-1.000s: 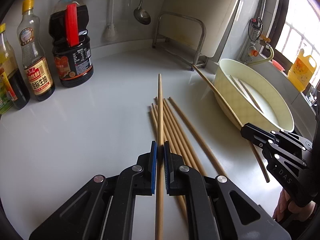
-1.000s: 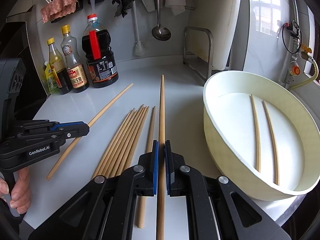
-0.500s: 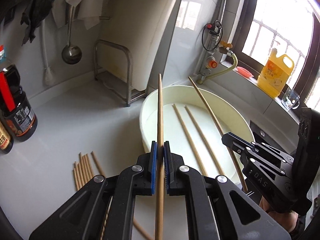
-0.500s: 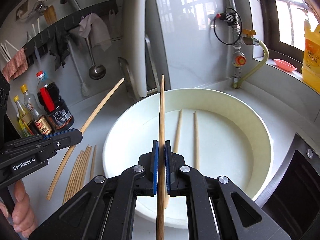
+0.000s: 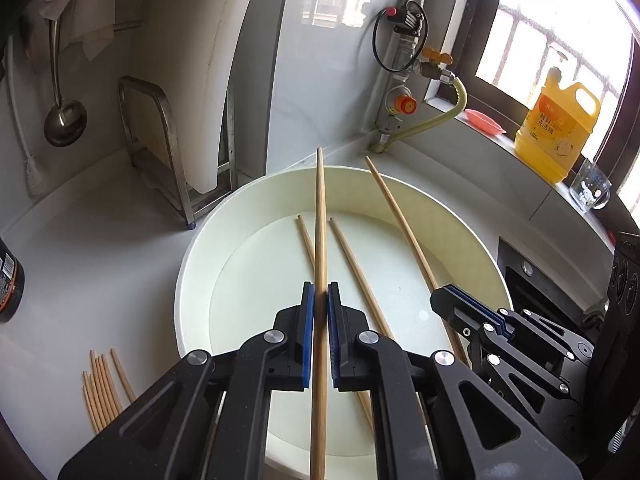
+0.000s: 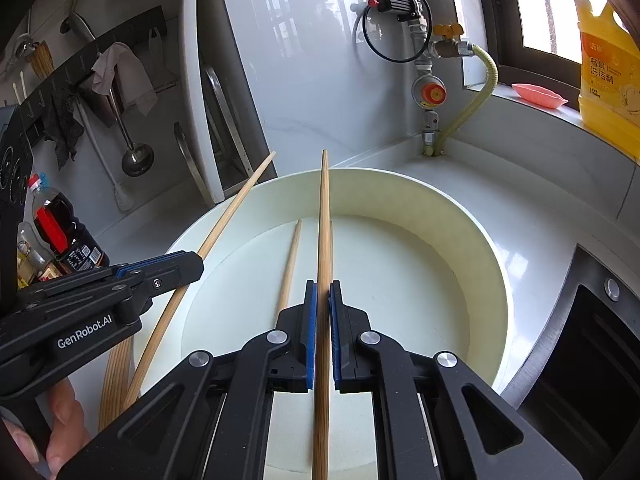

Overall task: Organize utensils
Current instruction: 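Carry both held chopsticks up and over the cream basin with both tools, then lower the chopsticks into the basin water and open both tools, then withdraw both open tools from the basin back to the chopstick bundle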

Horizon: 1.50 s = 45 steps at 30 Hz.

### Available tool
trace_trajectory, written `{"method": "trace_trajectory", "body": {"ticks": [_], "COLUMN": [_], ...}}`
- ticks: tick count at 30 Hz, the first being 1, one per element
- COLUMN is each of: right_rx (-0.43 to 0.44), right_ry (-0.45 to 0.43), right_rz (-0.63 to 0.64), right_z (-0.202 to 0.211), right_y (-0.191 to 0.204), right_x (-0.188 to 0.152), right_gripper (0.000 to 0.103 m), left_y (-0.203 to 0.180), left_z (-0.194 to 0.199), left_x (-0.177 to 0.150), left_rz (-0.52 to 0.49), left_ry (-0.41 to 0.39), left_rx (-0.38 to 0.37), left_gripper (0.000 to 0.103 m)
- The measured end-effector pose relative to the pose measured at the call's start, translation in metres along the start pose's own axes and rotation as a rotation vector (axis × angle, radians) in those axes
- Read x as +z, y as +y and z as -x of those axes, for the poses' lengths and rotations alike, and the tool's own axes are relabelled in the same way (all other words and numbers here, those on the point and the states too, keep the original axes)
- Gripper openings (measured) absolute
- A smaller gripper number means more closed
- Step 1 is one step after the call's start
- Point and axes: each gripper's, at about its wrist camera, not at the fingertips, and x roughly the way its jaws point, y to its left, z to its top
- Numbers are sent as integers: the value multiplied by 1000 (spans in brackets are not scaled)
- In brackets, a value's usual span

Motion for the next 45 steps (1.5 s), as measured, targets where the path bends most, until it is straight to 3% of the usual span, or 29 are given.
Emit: {"method": "trace_trajectory", "body": {"ticks": [17,19,20,21,23,31,34,38,42,45], "right_rx": [-21,-26,-30,-31,-30,-24,-16,-11,-1,0], "right_ry": [24,13,5,-4,-10,-5,-5,-7,-12,-15], "right_rz": [-25,-31,-34,-35,-36,-36,-42,-43,-46,-39], "right_z": [-12,-8,-6,-4,-2,-3,-3,-2,1,4], "right_y": [-9,-10,-10,-10,-10,-10,-10,-9,-8,-7], "right_x": [-2,0,0,0,0,0,0,0,0,1], "right_gripper": [6,15,21,23,25,27,39,39,48,48], "left_y": [7,9,11,12,15,23,24,25,26,25], "left_z": [-17,-13,-10,-8,-2,-1,-1,1,8,15], "left_x": [-5,-3,-3,-2,-1,2,2,2,2,3], "left_rz": [22,31,36,40,50,67,70,77,86,88], "left_ry": [63,45,35,24,-11,-7,-4,-6,-23,-37], "left_rx": [29,45,50,54,66,71,67,66,68,73], "left_gripper": [8,18,33,55,70,70,70,70,80,81]}}
